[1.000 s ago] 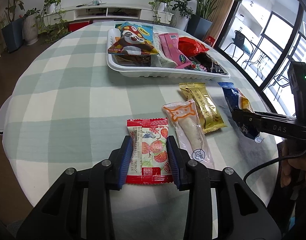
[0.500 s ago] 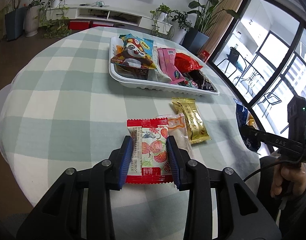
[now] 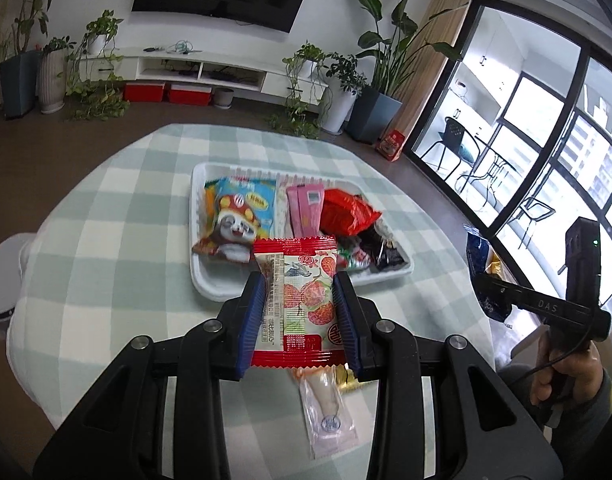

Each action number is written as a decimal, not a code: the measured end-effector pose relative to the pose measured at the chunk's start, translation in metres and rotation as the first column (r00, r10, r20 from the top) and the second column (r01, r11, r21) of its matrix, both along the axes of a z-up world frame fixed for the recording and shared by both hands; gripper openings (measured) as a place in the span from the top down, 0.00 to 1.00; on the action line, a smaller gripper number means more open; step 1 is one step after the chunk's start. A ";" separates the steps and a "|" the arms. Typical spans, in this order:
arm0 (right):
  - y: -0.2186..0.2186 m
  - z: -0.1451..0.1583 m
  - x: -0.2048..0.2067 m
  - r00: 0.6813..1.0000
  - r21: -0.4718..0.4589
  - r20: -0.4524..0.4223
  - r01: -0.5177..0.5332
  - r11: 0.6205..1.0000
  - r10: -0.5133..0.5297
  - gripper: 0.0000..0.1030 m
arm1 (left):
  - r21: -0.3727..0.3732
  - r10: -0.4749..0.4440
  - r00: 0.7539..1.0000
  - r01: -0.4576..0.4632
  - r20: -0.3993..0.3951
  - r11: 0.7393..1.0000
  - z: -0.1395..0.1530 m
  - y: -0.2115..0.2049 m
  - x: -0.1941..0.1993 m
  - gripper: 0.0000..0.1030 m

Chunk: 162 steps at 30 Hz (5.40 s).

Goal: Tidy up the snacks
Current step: 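Carry both packets into the white tray and open both grippers, then move both tools back toward the last two packets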

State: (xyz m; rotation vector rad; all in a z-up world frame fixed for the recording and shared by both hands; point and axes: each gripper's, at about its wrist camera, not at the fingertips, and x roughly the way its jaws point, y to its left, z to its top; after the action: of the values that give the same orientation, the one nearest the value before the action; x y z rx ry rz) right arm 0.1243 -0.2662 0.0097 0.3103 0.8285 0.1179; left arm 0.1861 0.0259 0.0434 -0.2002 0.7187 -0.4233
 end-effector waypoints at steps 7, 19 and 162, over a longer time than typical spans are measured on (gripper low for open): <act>0.031 0.049 0.043 0.993 -0.023 0.080 -0.085 0.996 0.087 0.71 | 0.001 -0.003 1.000 0.003 0.028 1.000 0.028 -0.017 0.060 0.68; 0.085 0.020 0.145 0.984 -0.062 -0.026 -0.175 0.983 0.174 0.71 | 0.033 -0.011 0.998 0.013 -0.069 0.999 -0.015 -0.050 0.146 0.68; 0.036 -0.059 -0.094 0.996 0.102 0.082 -0.046 0.994 0.038 0.04 | 0.315 0.005 0.974 0.068 -0.225 0.947 -0.102 -0.070 -0.029 0.41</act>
State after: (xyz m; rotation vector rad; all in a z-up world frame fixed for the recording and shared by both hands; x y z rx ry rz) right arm 0.0304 -0.2306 -0.0488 0.3837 0.7511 0.2117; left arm 0.1566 -0.0445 -0.0584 0.0740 1.0026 -0.3108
